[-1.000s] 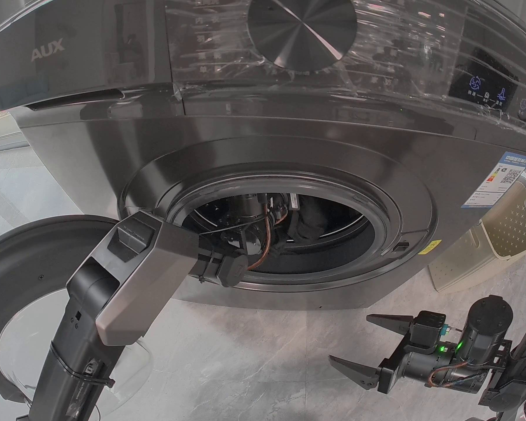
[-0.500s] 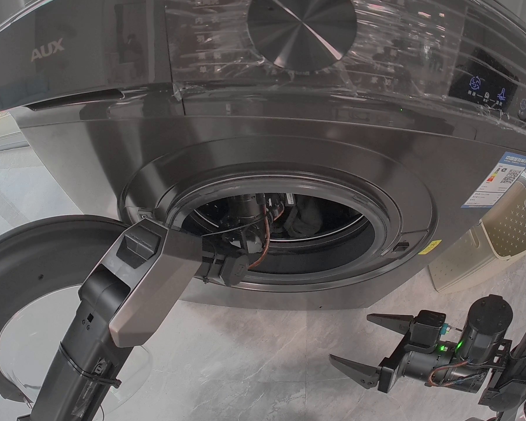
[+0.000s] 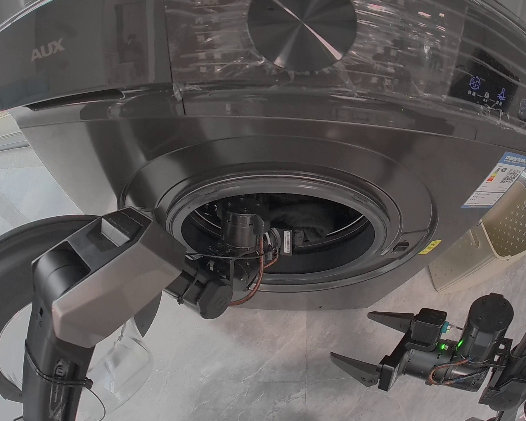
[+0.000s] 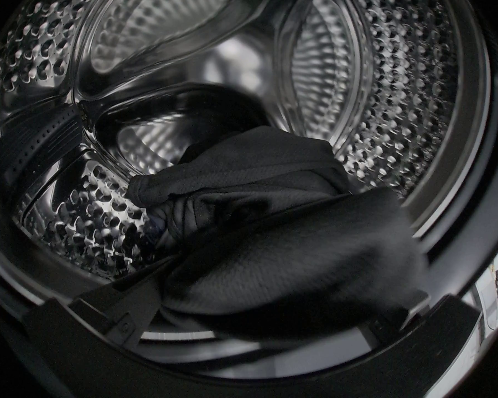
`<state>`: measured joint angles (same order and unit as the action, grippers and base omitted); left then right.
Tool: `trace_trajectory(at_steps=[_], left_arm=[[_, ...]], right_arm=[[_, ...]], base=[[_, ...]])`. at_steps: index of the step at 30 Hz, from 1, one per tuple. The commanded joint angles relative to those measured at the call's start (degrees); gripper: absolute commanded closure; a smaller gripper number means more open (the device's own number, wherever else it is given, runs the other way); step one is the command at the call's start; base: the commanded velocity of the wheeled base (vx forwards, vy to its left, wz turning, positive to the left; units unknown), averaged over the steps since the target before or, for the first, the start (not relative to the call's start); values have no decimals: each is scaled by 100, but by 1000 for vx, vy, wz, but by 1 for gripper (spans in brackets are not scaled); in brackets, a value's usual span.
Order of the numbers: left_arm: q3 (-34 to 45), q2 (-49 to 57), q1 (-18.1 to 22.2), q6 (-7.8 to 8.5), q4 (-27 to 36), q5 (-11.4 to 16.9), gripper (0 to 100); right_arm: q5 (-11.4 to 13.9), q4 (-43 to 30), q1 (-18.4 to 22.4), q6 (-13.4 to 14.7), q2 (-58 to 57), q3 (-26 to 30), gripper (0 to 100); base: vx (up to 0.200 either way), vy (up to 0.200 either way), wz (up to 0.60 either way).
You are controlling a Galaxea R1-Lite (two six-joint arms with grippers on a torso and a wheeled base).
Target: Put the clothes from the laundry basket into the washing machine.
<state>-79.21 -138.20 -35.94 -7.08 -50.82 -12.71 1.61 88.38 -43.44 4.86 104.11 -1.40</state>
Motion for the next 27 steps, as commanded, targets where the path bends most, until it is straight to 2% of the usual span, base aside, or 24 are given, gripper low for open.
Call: trace_trajectory(at_steps=[1,6,12,19,24,27], left_arm=[[1198,997,-344,23,-24,155,0],[1875,1314,-546,67,-15,243,0],[2112,1577,-616,146,-7,366,0],[1760,1621,-528,137,-86,612,0],[1224,734,-317,146,-604,551,0],[943,373,-203,146,-648,560,0]], right_arm=[[6,4,-25,-3,-40,-9,0],[-3,4,-33,-3,-48,-18,0],[-3,4,-25,-3,-48,-18,0],[-3,4,-25,6,-40,-18,0],[6,4,-25,6,-22,-27,0],[-3,4,-25,15,-13,-18,0]], base=[[0,0,0],[0,0,0],[0,0,0],[0,0,0],[0,0,0],[0,0,0]])
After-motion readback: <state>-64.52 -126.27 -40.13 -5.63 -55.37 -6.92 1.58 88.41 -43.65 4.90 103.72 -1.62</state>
